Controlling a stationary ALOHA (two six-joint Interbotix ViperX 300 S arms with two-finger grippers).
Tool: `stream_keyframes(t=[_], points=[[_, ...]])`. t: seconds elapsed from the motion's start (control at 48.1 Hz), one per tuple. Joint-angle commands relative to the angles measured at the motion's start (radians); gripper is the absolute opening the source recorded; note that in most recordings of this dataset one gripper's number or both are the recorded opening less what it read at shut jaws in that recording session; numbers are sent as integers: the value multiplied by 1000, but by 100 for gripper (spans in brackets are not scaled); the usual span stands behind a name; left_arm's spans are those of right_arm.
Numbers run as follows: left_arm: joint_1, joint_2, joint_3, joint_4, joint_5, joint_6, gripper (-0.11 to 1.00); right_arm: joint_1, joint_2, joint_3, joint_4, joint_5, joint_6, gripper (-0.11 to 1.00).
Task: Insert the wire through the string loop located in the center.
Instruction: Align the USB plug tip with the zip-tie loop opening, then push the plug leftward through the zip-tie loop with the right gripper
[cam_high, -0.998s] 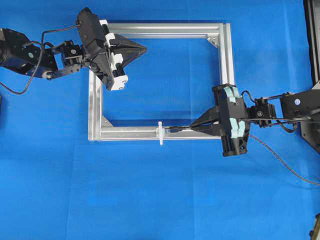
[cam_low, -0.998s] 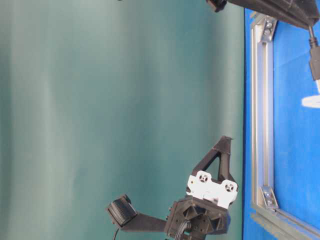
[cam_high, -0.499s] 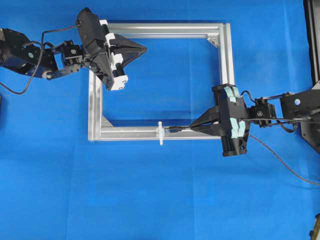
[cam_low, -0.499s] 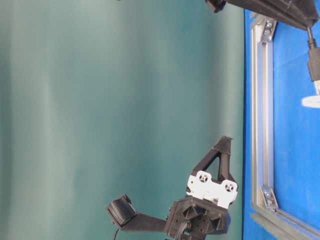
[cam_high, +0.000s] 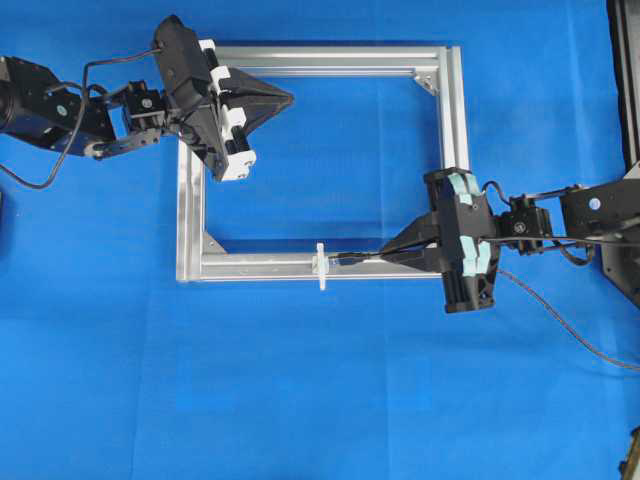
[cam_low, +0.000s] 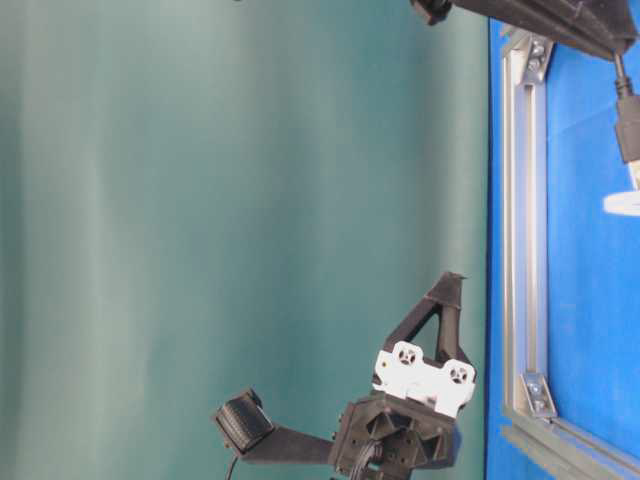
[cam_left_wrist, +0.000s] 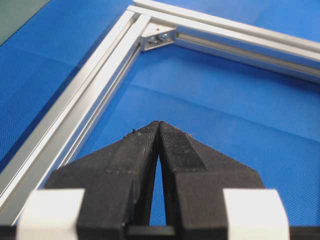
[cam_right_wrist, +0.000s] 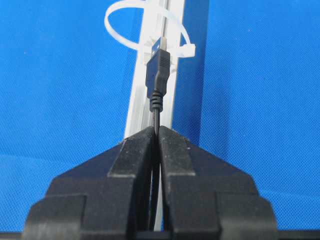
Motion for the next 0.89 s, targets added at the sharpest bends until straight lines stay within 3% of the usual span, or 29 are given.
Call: stream_keyframes(t=[0.0,0.499,0.874], points=[[0,-32,-8,3,-6,-2,0,0,-8,-14,2,-9,2,-2],[0,-32,-6,3,-6,-3,0,0,-2,-21,2,-14,2,-2],[0,-32,-6,2,-6,-3,0,17,80,-120,0,-34,2,-2]])
